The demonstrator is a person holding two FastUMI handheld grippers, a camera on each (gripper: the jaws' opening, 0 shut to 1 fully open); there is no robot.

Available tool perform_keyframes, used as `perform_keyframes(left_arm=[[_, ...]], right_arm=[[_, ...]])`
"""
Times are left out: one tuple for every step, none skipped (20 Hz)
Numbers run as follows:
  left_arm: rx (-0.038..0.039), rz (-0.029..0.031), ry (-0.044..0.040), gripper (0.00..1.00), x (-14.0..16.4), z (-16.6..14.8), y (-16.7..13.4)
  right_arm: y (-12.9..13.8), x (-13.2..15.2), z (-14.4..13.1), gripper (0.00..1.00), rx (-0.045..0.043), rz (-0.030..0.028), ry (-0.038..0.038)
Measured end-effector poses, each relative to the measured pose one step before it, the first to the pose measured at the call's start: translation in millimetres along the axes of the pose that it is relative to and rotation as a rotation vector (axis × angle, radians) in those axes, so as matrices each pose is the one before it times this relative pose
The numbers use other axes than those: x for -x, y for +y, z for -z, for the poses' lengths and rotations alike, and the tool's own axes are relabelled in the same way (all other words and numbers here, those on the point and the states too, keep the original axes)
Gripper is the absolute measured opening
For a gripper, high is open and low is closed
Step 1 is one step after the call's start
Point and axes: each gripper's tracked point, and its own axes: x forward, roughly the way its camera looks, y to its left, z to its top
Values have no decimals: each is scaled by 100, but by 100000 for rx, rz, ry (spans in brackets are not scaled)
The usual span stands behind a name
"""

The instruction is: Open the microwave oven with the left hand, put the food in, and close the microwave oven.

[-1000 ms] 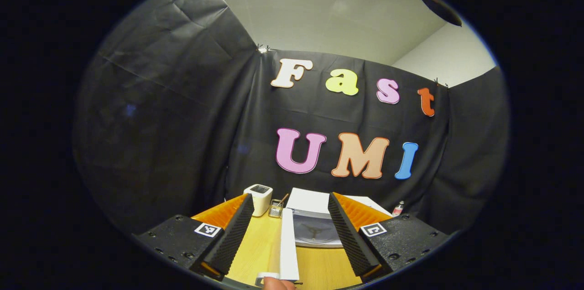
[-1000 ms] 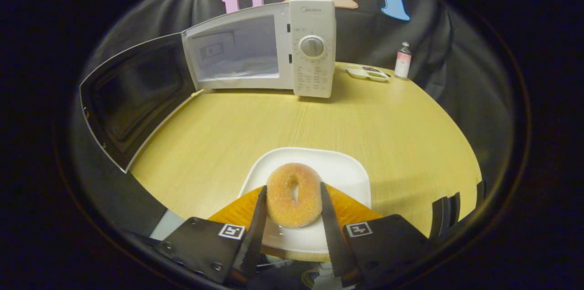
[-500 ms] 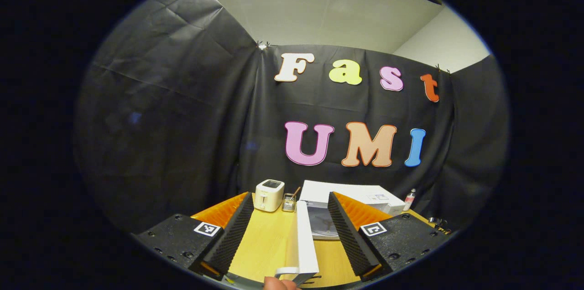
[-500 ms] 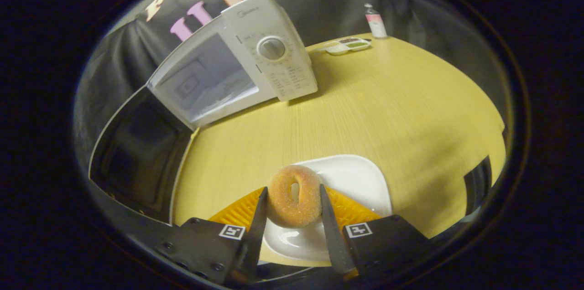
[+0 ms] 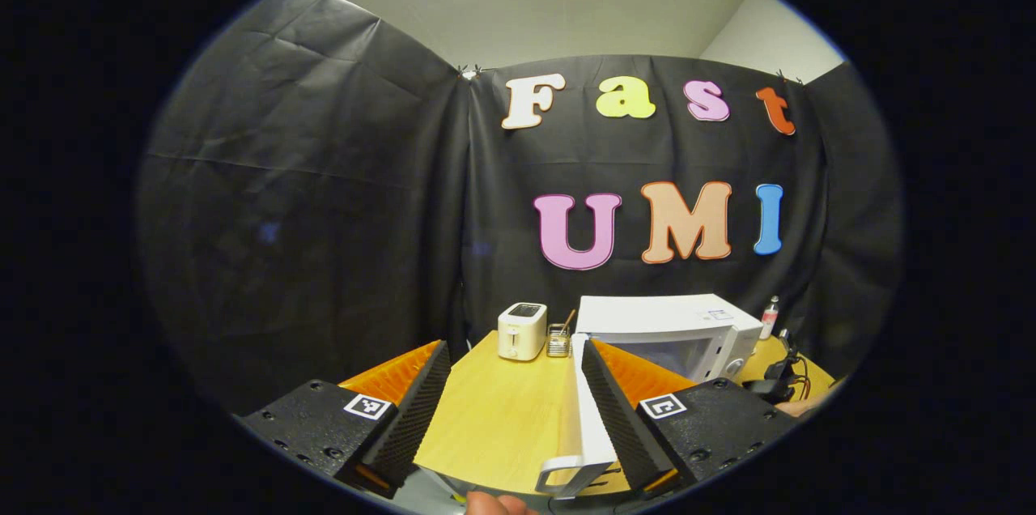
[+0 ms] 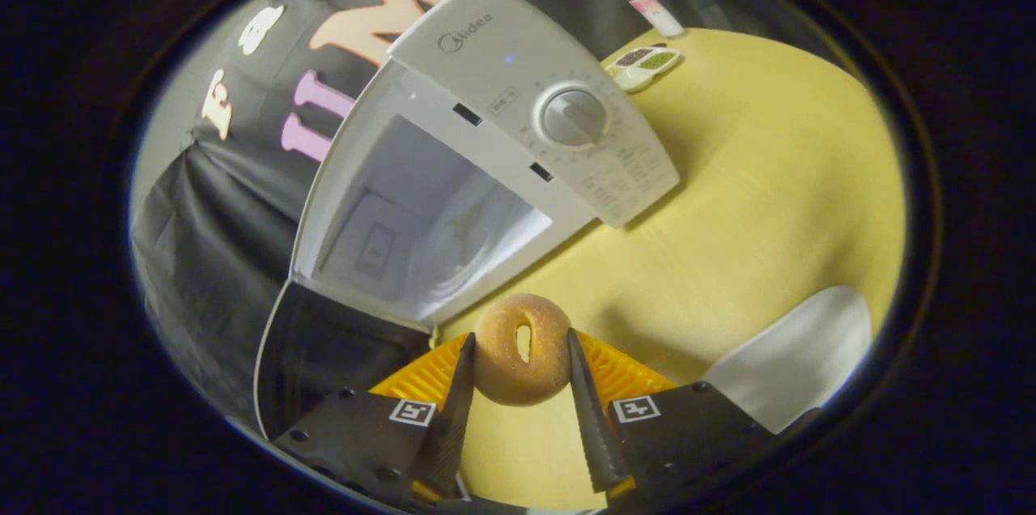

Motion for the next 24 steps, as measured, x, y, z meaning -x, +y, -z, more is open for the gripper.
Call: perform_keyframes(left_arm=[[-1235, -2531, 816, 93, 183, 357, 776], [-1522, -2846, 1816, 96, 418, 531, 810], [-1599, -2654, 2245, 96, 518, 729, 673], [-1652, -2405, 2024, 93, 531, 496, 810], [-1534, -1949, 1540, 94, 488, 471, 709], [-1314, -1782, 1629, 94, 489, 399, 715], [-644, -2176, 1213, 94, 368, 390, 629], [-83, -2643, 1053, 94, 311, 238, 714], [570, -2543, 1008, 94, 190, 199, 600], [943, -1995, 1223, 96, 17, 301, 247], [1051, -832, 698, 96, 383, 196, 123], [521, -908, 248, 95, 221, 202, -91], [-194, -1505, 307, 95, 105, 227, 345], [-181, -1324, 684, 96, 180, 174, 319], [-58, -884, 732, 99, 229, 279, 117], [-117, -927, 465, 96, 225, 150, 246], [43, -995, 607, 96, 232, 289, 223], [136, -1195, 361, 96, 180, 194, 297], [561, -1072, -2, 96, 80, 137, 287], [990, -909, 646, 96, -63, 160, 186], [1527, -630, 680, 96, 37, 378, 58], [1879, -4, 599, 99, 7, 206, -50], [1664, 199, 329, 99, -156, 193, -108], [1182, 524, -51, 97, -159, 9, -156]], right_arm=[[1810, -1173, 52, 58, -2424, -1971, -1451], [1639, -1199, -243, 58, -702, -1967, -1311], [1636, -1032, -313, 64, -1612, -2263, -1598], [1508, -999, -440, 64, -2192, -2124, -2171], [930, -1034, -325, 58, -1645, -1020, -1808], [646, -1164, -436, 64, -1102, -825, -2222], [184, -921, -94, 64, -1063, 483, -1460], [-172, -953, 175, 64, -2265, 1528, -714], [-183, -682, -149, 64, -2516, 1174, -2153], [423, -721, -518, 64, -1642, -567, -3593], [195, -624, -147, 64, 290, 77, -2628], [257, -726, -240, 64, 343, -633, -2209], [-130, -673, 129, 64, 510, 905, -1379], [-125, -791, -246, 64, -520, 506, -1642], [-207, -530, -376, 58, 227, 1076, -2331], [-71, -543, -375, 64, 299, 286, -2243], [-101, -511, -119, 64, 369, 621, -1192], [-76, -515, -110, 64, 509, 644, -677], [-122, -273, 112, 63, 845, 150, -1223], [-103, -74, -96, 57, 1244, 539, -507], [30, -227, 477, 63, 1016, 424, 313], [-71, -122, 349, 63, 1223, 696, 1183], [-155, 90, 593, 64, 630, 835, 1557], [189, 3, 217, 60, -122, -526, 505]])
